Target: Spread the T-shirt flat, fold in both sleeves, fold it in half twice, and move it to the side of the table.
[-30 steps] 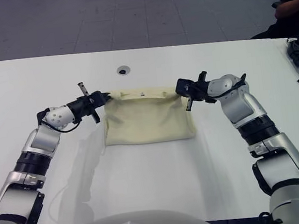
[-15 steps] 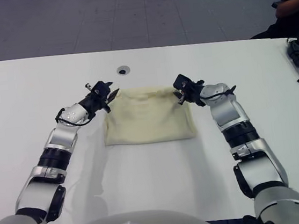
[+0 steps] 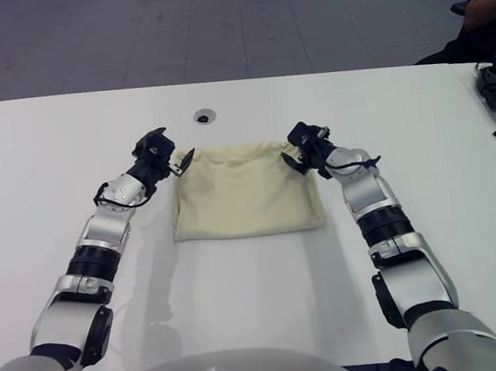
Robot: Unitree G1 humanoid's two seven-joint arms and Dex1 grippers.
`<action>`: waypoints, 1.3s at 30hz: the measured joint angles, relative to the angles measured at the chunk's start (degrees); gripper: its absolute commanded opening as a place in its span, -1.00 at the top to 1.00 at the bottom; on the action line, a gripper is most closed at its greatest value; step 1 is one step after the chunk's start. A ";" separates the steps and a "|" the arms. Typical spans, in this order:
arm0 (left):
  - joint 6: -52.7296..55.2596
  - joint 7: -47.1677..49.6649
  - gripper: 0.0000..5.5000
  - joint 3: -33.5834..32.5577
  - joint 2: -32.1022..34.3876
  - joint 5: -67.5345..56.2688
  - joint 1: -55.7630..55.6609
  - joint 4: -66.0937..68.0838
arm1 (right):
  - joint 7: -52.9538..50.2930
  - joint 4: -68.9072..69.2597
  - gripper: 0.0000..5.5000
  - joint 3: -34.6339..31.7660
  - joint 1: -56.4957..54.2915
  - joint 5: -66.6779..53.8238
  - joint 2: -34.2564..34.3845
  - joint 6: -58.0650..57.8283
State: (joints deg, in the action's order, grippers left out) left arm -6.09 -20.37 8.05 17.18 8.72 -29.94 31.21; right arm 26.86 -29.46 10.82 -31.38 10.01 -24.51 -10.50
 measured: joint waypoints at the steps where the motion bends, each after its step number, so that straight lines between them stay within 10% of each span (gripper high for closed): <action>1: 0.01 0.01 -0.83 -0.28 0.11 -0.05 0.07 -0.71 | -0.19 -0.48 -0.75 0.54 -0.02 0.87 -0.13 0.50; 20: 2.65 0.40 -0.96 -4.46 1.86 -2.10 6.19 -12.60 | 5.08 -5.94 -0.95 8.44 -4.27 12.76 -12.45 11.10; 39: 6.53 0.65 -0.96 -4.28 4.12 -0.35 11.95 -22.53 | 35.79 51.36 -0.95 0.38 29.00 3.55 -41.24 9.39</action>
State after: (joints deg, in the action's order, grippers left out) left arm 0.44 -19.72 3.77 21.30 8.37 -17.99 8.68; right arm 62.66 21.91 11.20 -2.38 13.57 -65.75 -1.11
